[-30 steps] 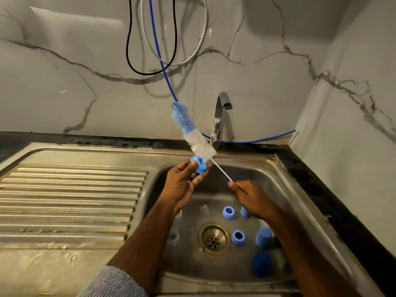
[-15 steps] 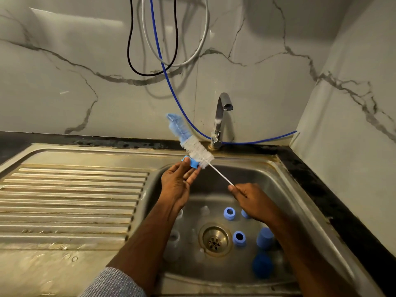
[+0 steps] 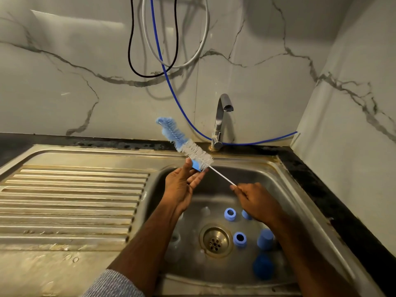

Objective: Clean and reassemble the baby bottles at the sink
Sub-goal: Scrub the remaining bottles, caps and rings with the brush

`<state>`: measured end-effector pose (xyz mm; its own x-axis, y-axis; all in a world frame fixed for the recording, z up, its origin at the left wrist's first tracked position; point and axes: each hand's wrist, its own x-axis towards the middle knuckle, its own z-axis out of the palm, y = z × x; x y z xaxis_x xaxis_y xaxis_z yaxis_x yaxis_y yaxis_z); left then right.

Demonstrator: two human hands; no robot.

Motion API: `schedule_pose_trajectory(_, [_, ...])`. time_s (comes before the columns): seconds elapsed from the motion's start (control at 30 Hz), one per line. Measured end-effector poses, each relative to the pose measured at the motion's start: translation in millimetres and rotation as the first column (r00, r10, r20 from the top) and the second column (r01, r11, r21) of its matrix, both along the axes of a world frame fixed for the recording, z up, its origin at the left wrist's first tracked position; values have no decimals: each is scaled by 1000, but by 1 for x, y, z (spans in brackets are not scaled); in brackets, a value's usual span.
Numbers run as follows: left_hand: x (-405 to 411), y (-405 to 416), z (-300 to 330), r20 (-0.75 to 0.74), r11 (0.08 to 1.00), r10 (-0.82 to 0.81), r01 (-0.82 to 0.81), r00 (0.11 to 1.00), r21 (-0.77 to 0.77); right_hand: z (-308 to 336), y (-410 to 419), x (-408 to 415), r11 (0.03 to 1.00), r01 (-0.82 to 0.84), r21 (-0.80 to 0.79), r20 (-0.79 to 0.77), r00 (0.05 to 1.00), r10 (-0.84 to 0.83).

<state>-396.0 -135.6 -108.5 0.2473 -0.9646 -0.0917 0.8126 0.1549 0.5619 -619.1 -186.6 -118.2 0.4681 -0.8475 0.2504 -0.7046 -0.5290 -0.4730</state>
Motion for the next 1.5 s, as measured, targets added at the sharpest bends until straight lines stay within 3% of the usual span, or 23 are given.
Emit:
schedule_pose_trajectory(0.1, [-8, 2, 1, 70, 999, -7, 4, 998, 35, -4, 4, 14, 999, -25, -34, 35, 999, 26])
schedule_pose_trajectory(0.33, [2, 4, 6, -24, 996, 17, -20, 1000, -92, -7, -5, -3, 996, -47, 80, 118, 992, 38])
schedule_pose_trajectory(0.53, [-6, 5, 4, 274, 994, -54, 78, 960, -75, -7, -1, 8, 991, -84, 102, 145, 987, 69])
schedule_pose_trajectory(0.73, [4, 2, 5, 161, 995, 54, -40, 985, -91, -2, -5, -8, 983, -84, 164, 129, 990, 63])
schedule_pose_trajectory(0.9, [-6, 4, 3, 282, 998, 15, 5, 959, -70, -3, -1, -3, 978, -92, 189, 123, 990, 69])
schedule_pose_trajectory(1.03, [-1, 0, 2, 210, 994, 73, -55, 975, -91, -2, -1, -3, 972, -112, 204, 105, 990, 92])
schedule_pose_trajectory(1.1, [1, 1, -1, 284, 995, 70, -45, 956, -92, 1, -5, -12, 980, -50, 194, 97, 995, 32])
schedule_pose_trajectory(1.17, [-3, 2, -6, 482, 998, 50, -28, 875, -52, 2, -11, -23, 982, 16, 191, 100, 994, -35])
schedule_pose_trajectory(1.2, [-5, 2, -10, 620, 999, 37, -30, 784, -21, 1, -13, -28, 980, 43, 195, 99, 993, -63])
schedule_pose_trajectory(1.27, [-11, 0, -21, 890, 997, -18, -56, 455, 49, -1, -16, -35, 972, 82, 219, 95, 990, -104])
schedule_pose_trajectory(1.33, [-15, -2, -29, 989, 994, -61, -83, 138, 73, -3, -17, -37, 966, 98, 239, 87, 989, -122])
schedule_pose_trajectory(1.37, [-16, -3, -32, 995, 994, -71, -84, 72, 77, -4, -18, -36, 963, 103, 250, 80, 989, -127])
schedule_pose_trajectory(1.5, [-23, -2, -40, 987, 987, -162, 7, 14, 162, -5, -20, -34, 957, 111, 267, 61, 989, -131])
